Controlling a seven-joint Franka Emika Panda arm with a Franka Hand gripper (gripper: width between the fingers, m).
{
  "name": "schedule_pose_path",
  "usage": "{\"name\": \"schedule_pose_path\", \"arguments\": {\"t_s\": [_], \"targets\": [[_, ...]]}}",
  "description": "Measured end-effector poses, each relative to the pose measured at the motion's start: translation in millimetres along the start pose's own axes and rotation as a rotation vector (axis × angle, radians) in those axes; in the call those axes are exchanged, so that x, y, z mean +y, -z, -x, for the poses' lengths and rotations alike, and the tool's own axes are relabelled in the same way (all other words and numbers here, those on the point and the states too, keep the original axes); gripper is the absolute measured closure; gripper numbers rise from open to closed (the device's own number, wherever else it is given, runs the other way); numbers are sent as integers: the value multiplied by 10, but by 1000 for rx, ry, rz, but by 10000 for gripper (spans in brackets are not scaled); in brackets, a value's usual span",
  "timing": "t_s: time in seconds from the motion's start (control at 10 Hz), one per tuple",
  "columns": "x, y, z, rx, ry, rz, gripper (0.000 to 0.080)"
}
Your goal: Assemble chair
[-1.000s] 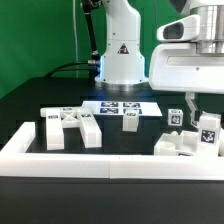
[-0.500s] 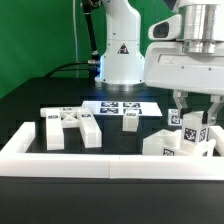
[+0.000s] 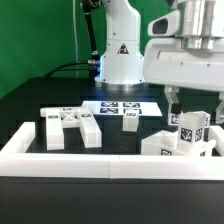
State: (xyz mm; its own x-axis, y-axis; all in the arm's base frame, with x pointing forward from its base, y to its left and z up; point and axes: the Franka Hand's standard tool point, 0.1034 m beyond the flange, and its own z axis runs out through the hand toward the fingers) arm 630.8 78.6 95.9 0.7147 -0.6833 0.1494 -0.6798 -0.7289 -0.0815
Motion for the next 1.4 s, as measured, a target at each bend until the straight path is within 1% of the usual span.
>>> {"name": "schedule_pose_path", "arguments": {"t_s": [0.1,0.4,0.9,1.0,1.1,1.2,1.3,1.4], "targets": [[53,51,15,-3,48,-3,154],[227,181,48,-17,110,-6,150],[230,155,58,-18,115,-3,150],[326,178,81,0,191,-23,150],[587,189,123,4,262,-31,150],[875,135,78,0,350,-23,150],[1024,81,27,3,354,-14,150],[1146,34,25,8,368,-7,150]]}}
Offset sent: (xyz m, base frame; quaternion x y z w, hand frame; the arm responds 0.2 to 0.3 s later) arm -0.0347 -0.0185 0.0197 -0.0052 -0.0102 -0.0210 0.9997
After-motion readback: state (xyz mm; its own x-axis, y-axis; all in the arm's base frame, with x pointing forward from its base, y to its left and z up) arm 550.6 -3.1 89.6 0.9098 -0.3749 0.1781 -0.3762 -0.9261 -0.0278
